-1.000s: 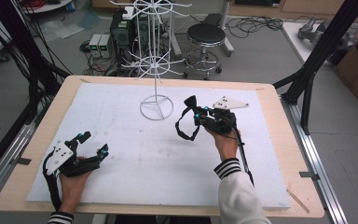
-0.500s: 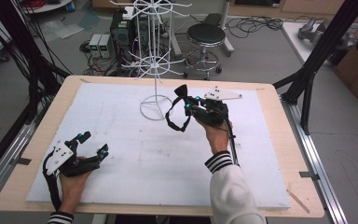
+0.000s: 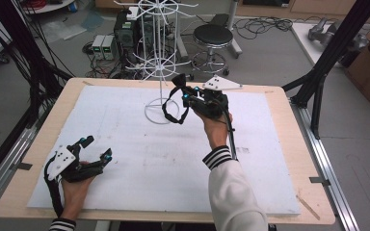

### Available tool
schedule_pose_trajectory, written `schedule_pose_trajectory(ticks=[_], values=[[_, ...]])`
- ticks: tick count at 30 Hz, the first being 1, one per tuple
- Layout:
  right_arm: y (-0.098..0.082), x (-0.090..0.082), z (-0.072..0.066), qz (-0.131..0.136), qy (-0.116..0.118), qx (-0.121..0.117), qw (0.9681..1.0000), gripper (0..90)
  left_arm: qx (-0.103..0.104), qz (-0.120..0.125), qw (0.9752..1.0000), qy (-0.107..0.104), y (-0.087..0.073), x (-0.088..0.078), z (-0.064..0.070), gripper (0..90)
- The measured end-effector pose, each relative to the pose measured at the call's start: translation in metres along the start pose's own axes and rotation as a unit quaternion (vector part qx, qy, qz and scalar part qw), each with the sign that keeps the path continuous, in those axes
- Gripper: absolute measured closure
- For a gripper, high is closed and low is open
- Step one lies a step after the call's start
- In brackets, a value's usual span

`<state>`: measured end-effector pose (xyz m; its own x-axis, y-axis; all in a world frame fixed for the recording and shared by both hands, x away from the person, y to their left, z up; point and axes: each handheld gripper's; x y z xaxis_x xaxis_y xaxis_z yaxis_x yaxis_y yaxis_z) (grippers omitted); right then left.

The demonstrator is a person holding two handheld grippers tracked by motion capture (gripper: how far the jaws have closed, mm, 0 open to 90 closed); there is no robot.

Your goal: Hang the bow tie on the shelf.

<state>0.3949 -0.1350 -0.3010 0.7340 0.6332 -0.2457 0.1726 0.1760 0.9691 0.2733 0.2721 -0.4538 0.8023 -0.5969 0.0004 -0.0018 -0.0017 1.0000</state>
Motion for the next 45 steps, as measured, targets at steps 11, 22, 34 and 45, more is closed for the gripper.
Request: schedule_pose_trajectory(ticks=[11, 22, 34, 45], values=[[0.017, 0.022, -0.007, 0.005, -0.015, -0.004, 0.9999, 76.2, 0.0, 0.0, 1.0, 0.0, 0.0, 0.0, 0.0, 16.6], [0.015, 0.04, -0.005, -0.002, -0.028, -0.001, 0.9996, 76.2, -0.002, 0.001, 1.0, 0.0, 0.0, 0.0, 0.0, 16.6], [0.008, 0.053, -0.001, -0.016, -0.032, 0.003, 0.9993, 76.1, -0.003, 0.002, 1.0, -0.001, 0.0, 0.0, 0.0, 16.6], [0.001, 0.066, -0.004, -0.041, -0.037, -0.002, 0.9985, 75.6, -0.004, 0.005, 1.0, -0.001, 0.0, 0.0, 0.0, 16.5]])
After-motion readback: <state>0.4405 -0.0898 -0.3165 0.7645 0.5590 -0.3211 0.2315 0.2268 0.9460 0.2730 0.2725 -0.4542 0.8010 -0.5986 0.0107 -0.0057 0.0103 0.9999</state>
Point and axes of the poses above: each handheld gripper's, and its own axes: x roughly forward along the jaws, y roughly out of its top, z roughly to its right, and after that the axes turned 4 degrees about -y, right-handed
